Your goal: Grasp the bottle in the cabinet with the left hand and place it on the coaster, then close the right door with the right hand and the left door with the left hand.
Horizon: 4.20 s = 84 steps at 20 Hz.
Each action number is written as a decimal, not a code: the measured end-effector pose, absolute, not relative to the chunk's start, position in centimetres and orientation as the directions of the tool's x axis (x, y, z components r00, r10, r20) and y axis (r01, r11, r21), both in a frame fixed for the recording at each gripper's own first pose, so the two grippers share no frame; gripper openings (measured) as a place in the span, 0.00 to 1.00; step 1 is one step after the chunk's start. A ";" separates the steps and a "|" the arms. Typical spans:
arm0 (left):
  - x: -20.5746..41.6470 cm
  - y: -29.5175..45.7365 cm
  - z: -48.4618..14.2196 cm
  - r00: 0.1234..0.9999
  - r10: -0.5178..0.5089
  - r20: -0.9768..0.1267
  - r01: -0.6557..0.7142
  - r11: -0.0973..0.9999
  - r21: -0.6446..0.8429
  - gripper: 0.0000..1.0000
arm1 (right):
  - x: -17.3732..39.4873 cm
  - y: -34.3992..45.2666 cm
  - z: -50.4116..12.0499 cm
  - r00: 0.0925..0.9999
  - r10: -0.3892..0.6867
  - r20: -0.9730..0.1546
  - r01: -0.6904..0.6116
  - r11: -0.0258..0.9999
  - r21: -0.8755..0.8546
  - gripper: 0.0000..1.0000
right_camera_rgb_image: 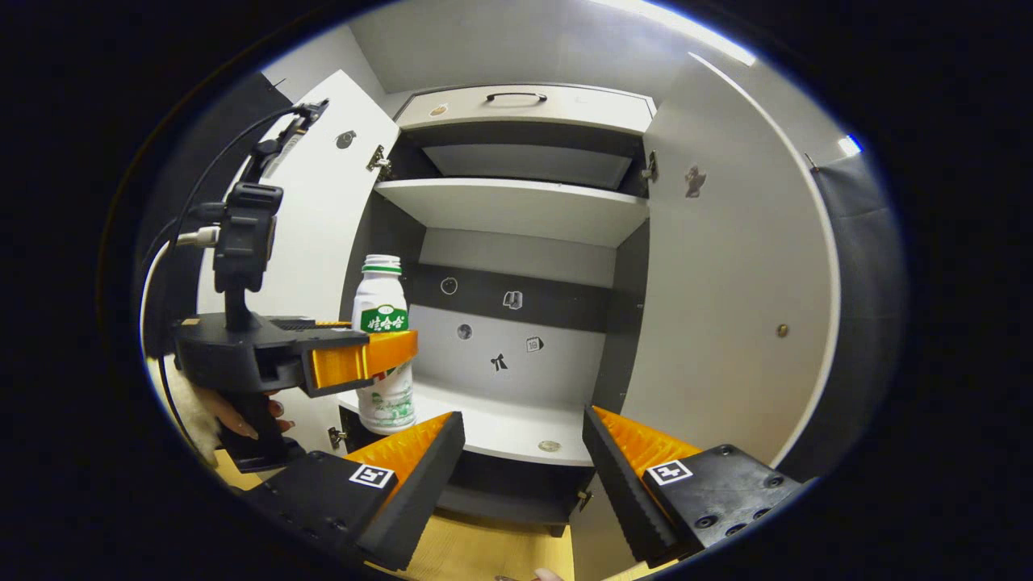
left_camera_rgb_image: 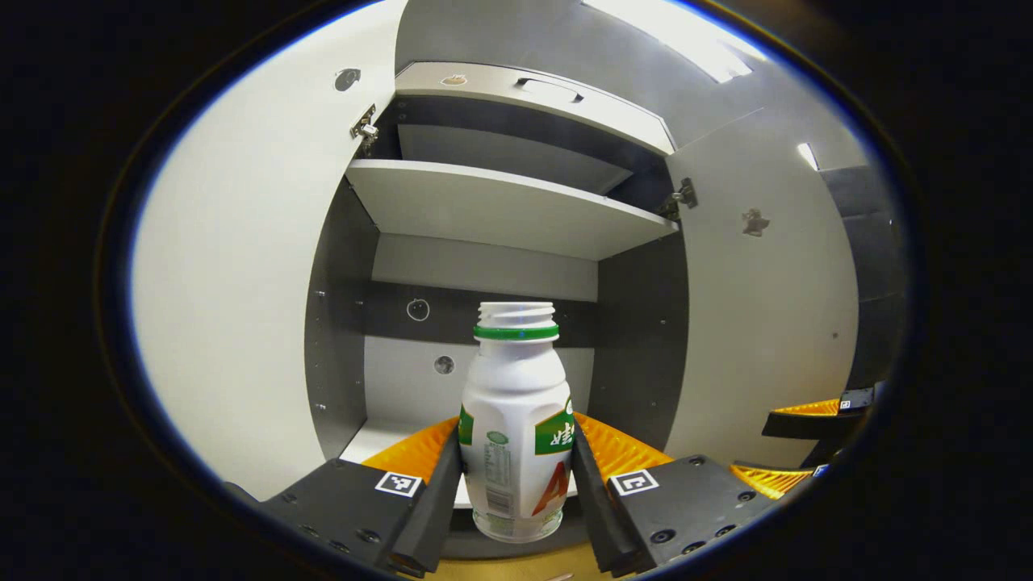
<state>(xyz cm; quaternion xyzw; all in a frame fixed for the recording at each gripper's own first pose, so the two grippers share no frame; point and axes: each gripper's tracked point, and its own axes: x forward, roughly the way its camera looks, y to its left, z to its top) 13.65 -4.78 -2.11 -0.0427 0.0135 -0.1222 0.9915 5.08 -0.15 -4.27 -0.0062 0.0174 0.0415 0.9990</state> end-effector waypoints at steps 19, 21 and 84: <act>-1.1 -9.2 -12.5 0.958 -0.268 -0.099 0.257 0.960 -0.114 0.70 | -2.9 -5.4 -7.9 0.993 0.069 -0.098 -0.077 0.994 -0.084 0.98; -2.7 -9.5 -16.0 0.962 -0.234 -0.144 0.218 0.969 -0.116 0.71 | -3.7 -5.6 -8.7 0.990 0.103 -0.098 -0.111 0.990 -0.085 0.98; -4.9 -13.4 -13.5 0.923 -0.377 -0.076 0.373 0.926 -0.057 0.95 | -4.7 -8.9 -8.3 0.989 0.056 -0.135 -0.055 0.998 0.006 0.98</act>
